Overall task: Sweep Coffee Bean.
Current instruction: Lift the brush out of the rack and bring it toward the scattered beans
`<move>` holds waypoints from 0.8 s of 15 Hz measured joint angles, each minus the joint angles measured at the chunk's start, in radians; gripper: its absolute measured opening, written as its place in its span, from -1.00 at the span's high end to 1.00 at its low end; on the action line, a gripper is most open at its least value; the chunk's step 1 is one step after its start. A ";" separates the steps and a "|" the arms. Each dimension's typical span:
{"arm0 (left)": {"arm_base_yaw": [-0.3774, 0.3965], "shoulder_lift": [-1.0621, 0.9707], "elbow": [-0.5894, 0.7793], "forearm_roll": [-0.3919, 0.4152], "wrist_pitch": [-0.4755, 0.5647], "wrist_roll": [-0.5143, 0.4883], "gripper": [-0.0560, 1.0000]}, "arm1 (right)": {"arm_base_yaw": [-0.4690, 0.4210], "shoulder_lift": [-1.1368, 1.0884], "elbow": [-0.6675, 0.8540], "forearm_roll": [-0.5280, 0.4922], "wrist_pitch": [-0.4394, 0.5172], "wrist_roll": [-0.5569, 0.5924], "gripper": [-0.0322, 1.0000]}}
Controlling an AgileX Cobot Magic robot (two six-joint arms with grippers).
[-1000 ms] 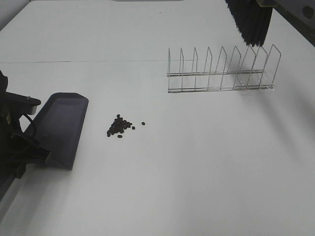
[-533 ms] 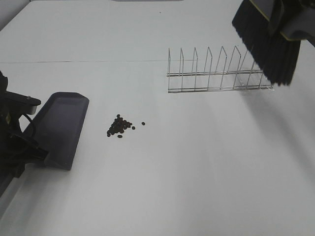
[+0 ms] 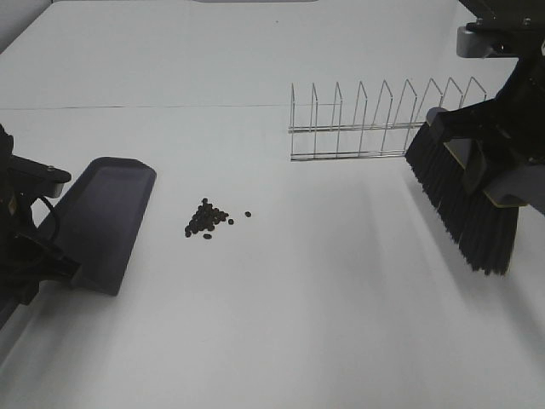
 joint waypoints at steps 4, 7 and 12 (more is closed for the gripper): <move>0.000 0.000 -0.094 0.022 0.026 0.029 0.26 | 0.112 0.025 -0.012 -0.120 -0.030 0.112 0.23; 0.000 0.000 -0.132 -0.006 0.048 0.074 0.26 | 0.207 0.097 -0.063 -0.202 -0.011 0.184 0.23; 0.000 0.069 -0.134 -0.014 0.080 0.102 0.26 | 0.318 0.254 -0.236 -0.231 0.050 0.191 0.23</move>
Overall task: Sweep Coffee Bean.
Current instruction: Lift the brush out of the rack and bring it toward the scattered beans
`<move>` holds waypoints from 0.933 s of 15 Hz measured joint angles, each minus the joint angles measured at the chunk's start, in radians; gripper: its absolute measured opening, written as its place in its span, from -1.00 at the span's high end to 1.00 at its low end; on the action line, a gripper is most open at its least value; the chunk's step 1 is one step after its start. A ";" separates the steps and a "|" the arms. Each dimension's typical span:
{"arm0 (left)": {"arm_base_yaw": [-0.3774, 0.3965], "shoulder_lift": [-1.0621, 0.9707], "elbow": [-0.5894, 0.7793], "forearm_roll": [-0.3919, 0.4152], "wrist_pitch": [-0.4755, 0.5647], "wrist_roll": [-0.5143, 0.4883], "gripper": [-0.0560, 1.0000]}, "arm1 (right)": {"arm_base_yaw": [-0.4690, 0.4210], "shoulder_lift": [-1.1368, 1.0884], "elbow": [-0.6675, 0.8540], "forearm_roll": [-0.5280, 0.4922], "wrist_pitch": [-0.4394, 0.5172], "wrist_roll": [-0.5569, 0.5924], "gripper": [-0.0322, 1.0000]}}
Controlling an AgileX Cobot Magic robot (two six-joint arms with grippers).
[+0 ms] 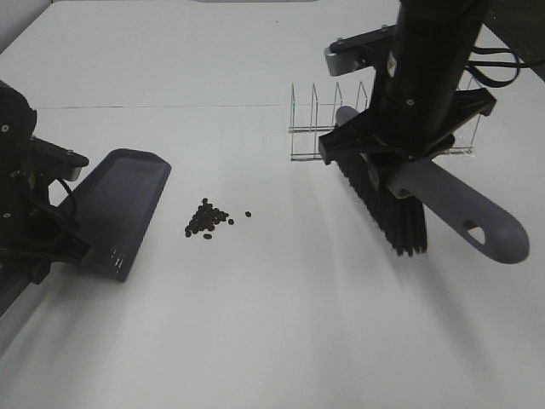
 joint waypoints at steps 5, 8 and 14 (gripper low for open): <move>-0.006 0.035 -0.014 -0.046 -0.007 0.031 0.26 | 0.093 0.211 -0.163 -0.020 0.030 -0.003 0.23; -0.057 0.043 -0.014 -0.055 -0.013 0.040 0.26 | 0.133 0.305 -0.251 -0.017 0.028 -0.010 0.23; -0.069 0.078 -0.024 -0.124 -0.024 0.065 0.26 | 0.177 0.460 -0.447 0.146 0.027 -0.143 0.23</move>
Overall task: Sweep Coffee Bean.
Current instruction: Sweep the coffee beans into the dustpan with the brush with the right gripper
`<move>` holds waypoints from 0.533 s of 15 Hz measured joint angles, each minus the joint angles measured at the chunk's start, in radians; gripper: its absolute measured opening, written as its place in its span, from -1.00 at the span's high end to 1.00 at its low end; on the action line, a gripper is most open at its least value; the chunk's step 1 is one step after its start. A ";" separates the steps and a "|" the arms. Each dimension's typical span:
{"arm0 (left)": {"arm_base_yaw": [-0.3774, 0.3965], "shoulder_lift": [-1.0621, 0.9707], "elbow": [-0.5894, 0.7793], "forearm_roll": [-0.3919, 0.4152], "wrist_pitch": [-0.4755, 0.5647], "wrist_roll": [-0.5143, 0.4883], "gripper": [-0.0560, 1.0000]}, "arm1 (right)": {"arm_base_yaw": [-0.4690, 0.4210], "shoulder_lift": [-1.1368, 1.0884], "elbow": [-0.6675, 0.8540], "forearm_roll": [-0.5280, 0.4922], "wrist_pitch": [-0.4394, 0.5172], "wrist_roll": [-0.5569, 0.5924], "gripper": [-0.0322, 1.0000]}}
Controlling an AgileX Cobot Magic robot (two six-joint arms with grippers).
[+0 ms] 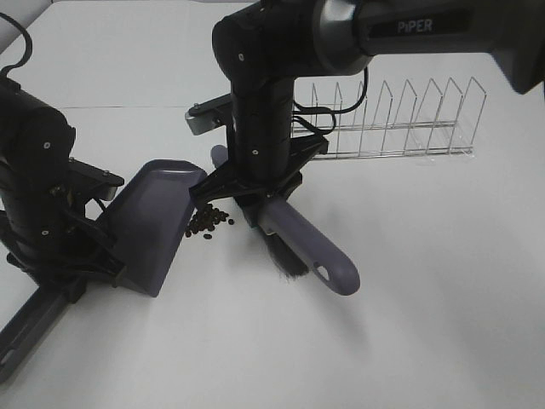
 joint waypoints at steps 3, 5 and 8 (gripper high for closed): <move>0.000 0.001 0.000 -0.026 0.000 0.009 0.26 | 0.004 0.044 -0.046 0.123 -0.023 -0.049 0.23; 0.000 0.001 0.000 -0.040 0.003 0.009 0.26 | 0.004 0.054 -0.052 0.227 -0.075 -0.089 0.23; 0.000 0.001 0.000 -0.042 0.005 0.006 0.26 | 0.004 0.063 -0.054 0.346 -0.133 -0.171 0.23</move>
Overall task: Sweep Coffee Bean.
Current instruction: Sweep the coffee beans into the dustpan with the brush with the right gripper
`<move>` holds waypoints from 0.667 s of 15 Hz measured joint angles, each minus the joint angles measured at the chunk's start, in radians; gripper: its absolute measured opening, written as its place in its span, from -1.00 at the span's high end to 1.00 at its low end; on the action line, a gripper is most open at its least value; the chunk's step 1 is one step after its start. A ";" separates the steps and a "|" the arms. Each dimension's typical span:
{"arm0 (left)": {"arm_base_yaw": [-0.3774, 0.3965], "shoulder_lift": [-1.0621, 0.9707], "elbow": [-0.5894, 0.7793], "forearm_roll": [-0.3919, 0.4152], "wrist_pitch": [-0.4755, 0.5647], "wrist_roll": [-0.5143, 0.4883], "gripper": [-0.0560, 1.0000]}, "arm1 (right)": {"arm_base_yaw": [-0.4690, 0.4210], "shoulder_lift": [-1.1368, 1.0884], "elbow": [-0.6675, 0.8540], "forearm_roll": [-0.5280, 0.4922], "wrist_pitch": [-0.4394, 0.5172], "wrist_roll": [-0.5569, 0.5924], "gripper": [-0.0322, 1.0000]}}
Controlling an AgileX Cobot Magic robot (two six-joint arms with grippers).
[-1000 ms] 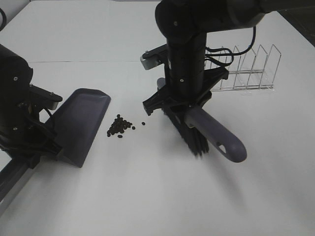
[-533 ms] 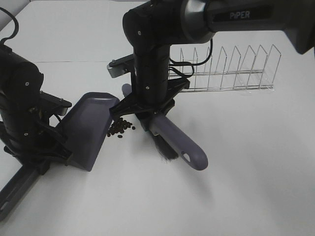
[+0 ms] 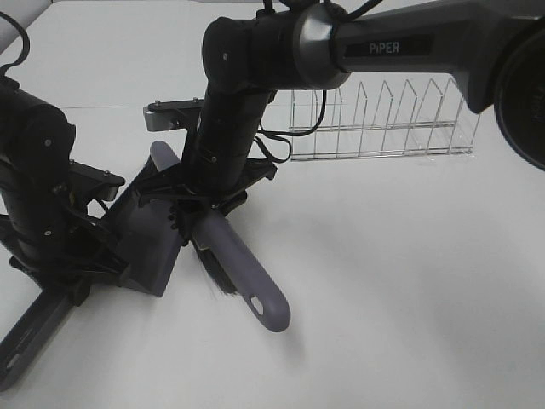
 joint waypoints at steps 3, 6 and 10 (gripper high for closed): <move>0.000 0.000 0.000 -0.002 0.000 0.000 0.26 | 0.000 0.013 0.000 0.096 -0.049 -0.091 0.23; 0.000 0.000 0.000 -0.009 0.002 0.000 0.26 | 0.000 0.013 -0.003 0.121 -0.061 -0.123 0.23; 0.000 0.000 0.000 -0.011 0.003 -0.001 0.26 | 0.000 0.013 -0.016 0.118 -0.063 -0.128 0.23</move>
